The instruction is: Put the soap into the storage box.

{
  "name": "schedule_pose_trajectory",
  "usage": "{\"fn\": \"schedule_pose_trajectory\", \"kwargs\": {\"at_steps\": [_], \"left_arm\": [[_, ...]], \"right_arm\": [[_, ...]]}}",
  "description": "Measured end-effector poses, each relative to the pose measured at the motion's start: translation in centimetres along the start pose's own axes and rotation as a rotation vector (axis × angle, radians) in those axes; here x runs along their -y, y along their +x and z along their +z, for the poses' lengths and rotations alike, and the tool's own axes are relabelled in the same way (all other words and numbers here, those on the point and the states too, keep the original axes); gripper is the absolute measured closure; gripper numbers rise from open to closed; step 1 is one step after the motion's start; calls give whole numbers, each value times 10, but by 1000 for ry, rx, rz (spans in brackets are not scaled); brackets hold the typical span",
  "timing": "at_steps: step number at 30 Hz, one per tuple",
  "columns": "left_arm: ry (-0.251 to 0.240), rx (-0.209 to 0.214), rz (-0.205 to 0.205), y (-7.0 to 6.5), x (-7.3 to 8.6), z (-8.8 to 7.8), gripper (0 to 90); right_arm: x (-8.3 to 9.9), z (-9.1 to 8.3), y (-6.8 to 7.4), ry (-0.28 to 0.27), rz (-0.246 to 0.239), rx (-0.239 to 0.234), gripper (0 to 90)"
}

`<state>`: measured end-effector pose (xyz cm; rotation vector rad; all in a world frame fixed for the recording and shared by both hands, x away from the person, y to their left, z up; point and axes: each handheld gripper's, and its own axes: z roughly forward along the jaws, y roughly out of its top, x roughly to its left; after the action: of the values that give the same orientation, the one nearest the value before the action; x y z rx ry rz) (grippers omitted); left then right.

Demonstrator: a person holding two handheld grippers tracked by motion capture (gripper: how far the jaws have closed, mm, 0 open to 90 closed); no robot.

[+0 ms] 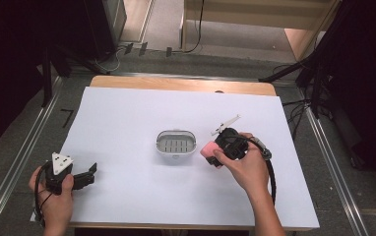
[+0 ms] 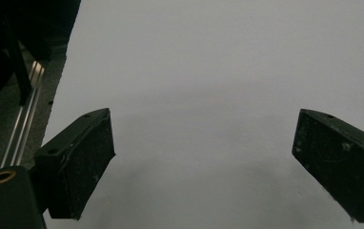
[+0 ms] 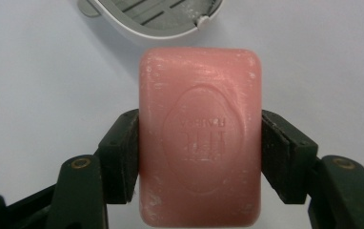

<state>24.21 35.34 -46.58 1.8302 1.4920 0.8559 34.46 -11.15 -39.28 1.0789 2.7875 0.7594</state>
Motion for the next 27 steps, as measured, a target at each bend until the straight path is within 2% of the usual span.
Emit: {"fn": "schedule_pose_trajectory", "kwargs": {"at_steps": [5,8,11,14,20,27], "left_arm": [[0,0,1,0,0,0,73],[-1,0,0,0,0,0,73],[0,-1,0,0,0,0,73],[0,-1,0,0,0,0,73],[0,0,0,0,0,0,73],[-1,1,-1,0,0,0,73]], "right_arm": [[-6,1,3,4,-28,-2,389],[-11,1,6,8,-75,-11,389],[-13,0,8,7,-94,-18,389],[-16,1,9,6,-136,-39,389],[-24,1,13,9,-222,-47,389],[-34,-3,17,8,-277,-55,389]]}}
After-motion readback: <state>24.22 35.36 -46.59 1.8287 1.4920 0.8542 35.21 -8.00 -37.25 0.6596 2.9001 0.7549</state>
